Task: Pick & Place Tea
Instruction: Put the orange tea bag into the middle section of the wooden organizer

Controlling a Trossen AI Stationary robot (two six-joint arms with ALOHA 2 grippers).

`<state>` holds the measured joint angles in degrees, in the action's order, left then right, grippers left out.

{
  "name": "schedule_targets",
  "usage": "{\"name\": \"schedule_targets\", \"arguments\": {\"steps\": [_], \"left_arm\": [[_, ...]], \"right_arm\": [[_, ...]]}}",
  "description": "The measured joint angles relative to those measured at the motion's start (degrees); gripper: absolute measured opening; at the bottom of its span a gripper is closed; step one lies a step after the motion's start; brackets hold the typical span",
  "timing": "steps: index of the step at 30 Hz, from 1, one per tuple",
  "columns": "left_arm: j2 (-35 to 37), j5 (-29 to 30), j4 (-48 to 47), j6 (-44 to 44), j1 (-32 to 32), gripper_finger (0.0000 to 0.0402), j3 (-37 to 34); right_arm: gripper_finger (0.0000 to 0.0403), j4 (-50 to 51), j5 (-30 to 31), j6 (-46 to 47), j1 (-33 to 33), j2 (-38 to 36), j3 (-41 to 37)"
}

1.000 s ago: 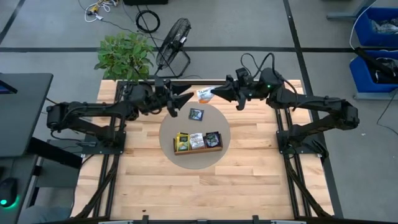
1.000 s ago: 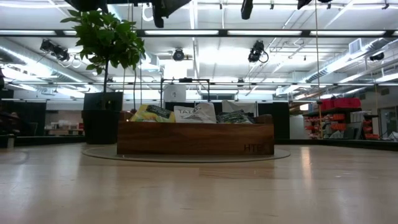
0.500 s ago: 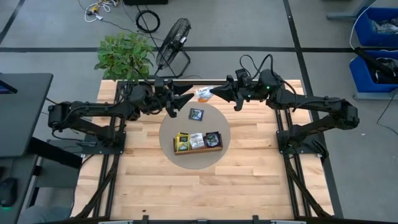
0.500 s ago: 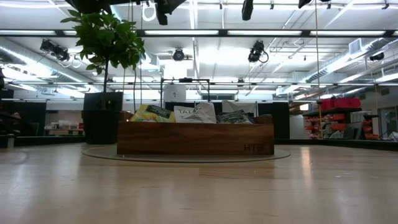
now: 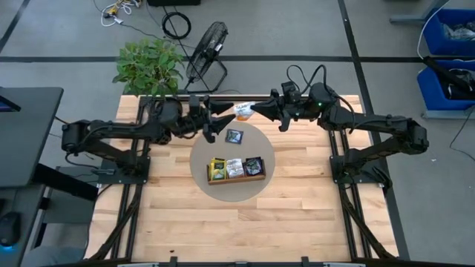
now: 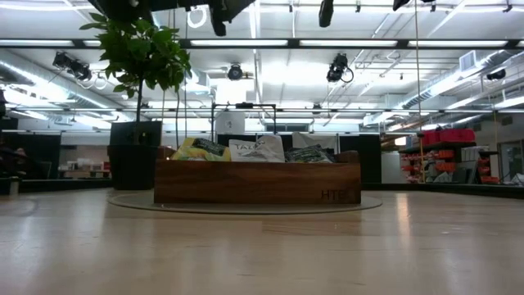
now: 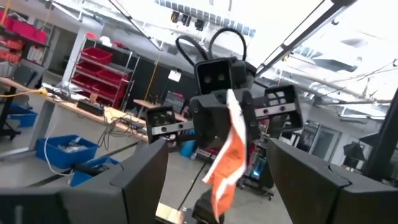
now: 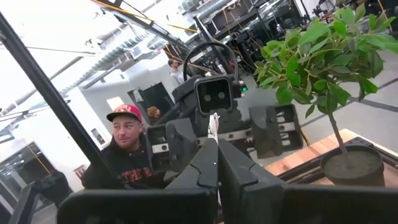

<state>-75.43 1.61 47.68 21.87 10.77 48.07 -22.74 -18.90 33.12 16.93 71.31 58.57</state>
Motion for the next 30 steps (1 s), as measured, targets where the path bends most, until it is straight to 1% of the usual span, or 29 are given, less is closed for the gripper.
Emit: {"name": "schedule_targets", "arguments": {"steps": [3,8,13,16,18,21,23,28,30], "left_arm": [[-2.45,0.06,0.44,0.02,-0.12,0.0280,1.43],[-6.72,-0.01,0.59,-0.28,-0.14,0.0280,6.97],[-8.20,0.02,-1.97,-0.30,-0.14,0.0278,9.45],[-8.20,0.01,-4.97,0.75,-0.14,0.0261,9.69],[-8.13,0.01,-5.68,1.77,-0.14,0.0237,9.69],[-7.54,0.01,-6.11,1.75,-0.14,0.0189,9.69],[-6.82,0.00,-6.77,1.70,-0.09,0.0153,9.69],[-5.30,-0.16,-12.69,1.49,0.66,0.0059,9.80],[-5.04,-0.30,-13.46,1.36,0.70,0.0021,9.84]], "right_arm": [[0.0000,-0.16,0.00,0.13,0.00,0.32,0.00],[0.0000,-0.25,0.00,0.34,-0.15,0.65,0.02],[0.0000,-0.16,0.00,0.44,-0.15,0.62,0.02],[0.0000,-0.01,0.00,0.46,-0.15,0.58,0.02],[0.0000,0.50,0.00,0.44,-0.15,0.58,0.02],[0.0000,1.91,-0.02,0.45,-0.15,0.58,0.02],[0.0000,2.96,-0.05,0.44,-0.15,0.58,0.02],[0.0000,3.57,0.15,0.30,-0.12,0.63,0.01],[0.0000,3.60,0.38,0.28,-0.09,0.63,0.00]]}}
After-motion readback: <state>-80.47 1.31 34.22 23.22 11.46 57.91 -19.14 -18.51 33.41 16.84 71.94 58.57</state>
